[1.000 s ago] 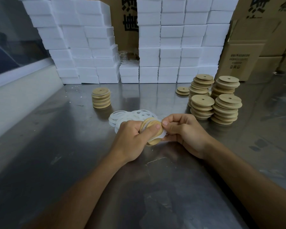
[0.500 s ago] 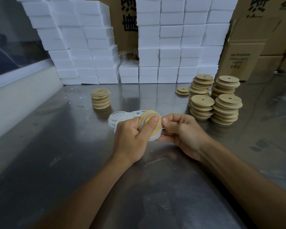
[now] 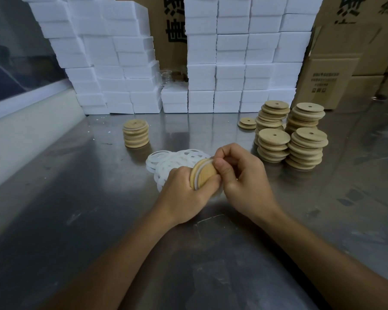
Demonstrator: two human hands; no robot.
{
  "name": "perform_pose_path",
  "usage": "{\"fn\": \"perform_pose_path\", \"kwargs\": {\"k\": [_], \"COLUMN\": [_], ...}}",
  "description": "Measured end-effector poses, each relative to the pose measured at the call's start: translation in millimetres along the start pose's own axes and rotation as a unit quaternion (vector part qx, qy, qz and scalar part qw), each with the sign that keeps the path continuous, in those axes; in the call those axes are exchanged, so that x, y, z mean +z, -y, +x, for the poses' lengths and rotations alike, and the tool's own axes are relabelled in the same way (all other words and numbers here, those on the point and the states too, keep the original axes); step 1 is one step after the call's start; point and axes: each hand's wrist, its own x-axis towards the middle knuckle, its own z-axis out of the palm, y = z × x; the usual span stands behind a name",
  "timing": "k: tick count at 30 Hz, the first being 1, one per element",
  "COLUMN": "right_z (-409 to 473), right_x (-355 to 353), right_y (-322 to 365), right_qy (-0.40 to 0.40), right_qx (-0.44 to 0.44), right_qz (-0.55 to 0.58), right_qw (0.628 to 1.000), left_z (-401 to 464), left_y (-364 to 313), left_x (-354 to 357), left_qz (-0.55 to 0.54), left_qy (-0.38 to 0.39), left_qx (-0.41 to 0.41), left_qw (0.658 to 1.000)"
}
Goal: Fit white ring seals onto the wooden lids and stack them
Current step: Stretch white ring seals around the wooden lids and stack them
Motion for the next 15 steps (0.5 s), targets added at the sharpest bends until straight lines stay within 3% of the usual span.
{"fn": "perform_pose_path", "kwargs": {"k": [3, 6, 9, 15], "right_z": [0.7, 1.0, 3.0, 5.9], "right_x": [-3.1, -0.6, -1.0, -1.7], "right_y": [0.4, 1.9, 2.8, -1.2], "right_qy": [0.006, 0.005, 0.010, 0.013], "right_qx": [-0.005, 0.100, 0.205, 0.250], "right_qz": [-0.019, 0.102, 0.242, 0.283], "right_qw": [1.000, 0.990, 0.948, 0.926], "left_z": [-0.3, -1.3, -1.7, -2.1], "left_y": [-2.5, -2.9, -2.6, -3.8], "left_x": [-0.8, -2.8, -2.9, -1.0], "left_qz": [0.004, 0.046, 0.092, 0.104], "left_qy": [0.009, -0.024, -0.052, -0.056], "left_qx": [-0.006, 0.031, 0.071, 0.087], "left_qw": [1.000, 0.998, 0.992, 0.989]}}
